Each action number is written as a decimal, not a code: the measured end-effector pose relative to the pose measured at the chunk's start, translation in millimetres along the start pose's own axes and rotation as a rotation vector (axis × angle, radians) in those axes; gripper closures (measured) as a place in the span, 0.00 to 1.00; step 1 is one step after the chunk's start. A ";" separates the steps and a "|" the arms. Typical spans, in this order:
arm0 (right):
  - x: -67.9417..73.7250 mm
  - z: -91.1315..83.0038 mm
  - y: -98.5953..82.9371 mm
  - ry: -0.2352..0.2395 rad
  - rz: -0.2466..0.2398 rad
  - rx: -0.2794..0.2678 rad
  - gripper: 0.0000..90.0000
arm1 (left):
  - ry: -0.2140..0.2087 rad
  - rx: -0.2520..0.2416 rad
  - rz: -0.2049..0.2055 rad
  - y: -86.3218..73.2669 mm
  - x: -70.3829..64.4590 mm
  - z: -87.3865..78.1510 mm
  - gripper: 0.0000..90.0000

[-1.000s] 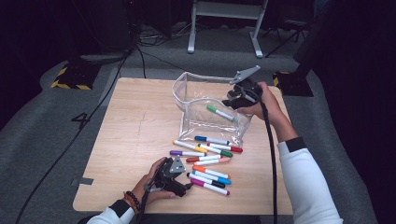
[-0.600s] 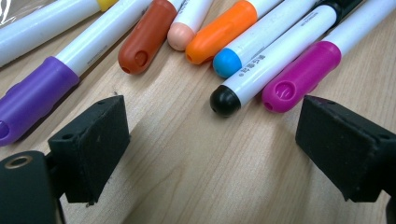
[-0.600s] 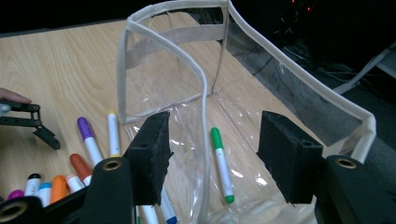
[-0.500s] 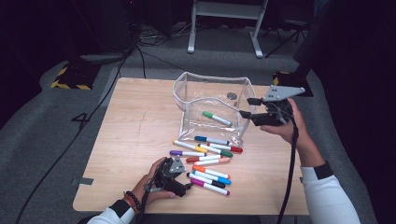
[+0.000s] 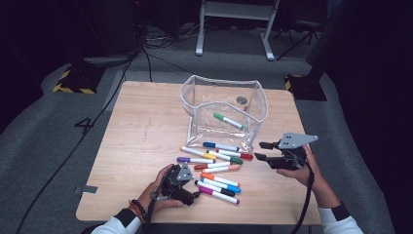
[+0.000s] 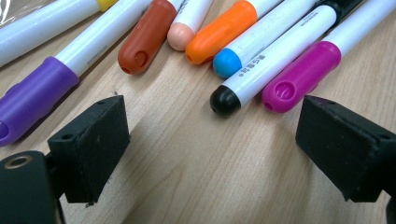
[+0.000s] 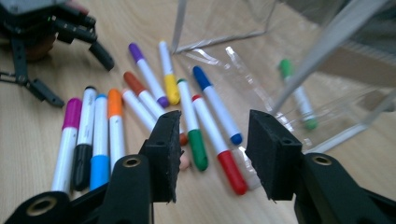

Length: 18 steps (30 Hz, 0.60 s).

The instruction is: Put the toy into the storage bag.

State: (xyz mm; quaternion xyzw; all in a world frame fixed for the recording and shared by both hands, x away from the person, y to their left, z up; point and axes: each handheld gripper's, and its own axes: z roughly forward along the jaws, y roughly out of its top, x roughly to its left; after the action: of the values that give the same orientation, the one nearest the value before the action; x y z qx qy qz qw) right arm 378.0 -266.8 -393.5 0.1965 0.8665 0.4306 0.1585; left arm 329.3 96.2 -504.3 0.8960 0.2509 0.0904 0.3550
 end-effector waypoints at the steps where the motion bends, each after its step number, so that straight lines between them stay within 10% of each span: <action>1: 1.9 4.9 -3.4 0.010 -0.001 0.011 0.62 | -0.001 -0.001 0.001 0.1 0.0 0.1 0.11; 18: 18.4 95.6 -28.7 0.168 -0.069 0.127 0.63 | 0.000 0.000 0.000 0.0 0.0 0.0 0.11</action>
State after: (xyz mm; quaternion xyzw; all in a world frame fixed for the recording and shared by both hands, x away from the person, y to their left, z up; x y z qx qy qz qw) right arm 398.6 -208.4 -474.0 0.1395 0.9085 0.3841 0.0874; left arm 329.3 96.2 -504.3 0.8961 0.2507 0.0903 0.3550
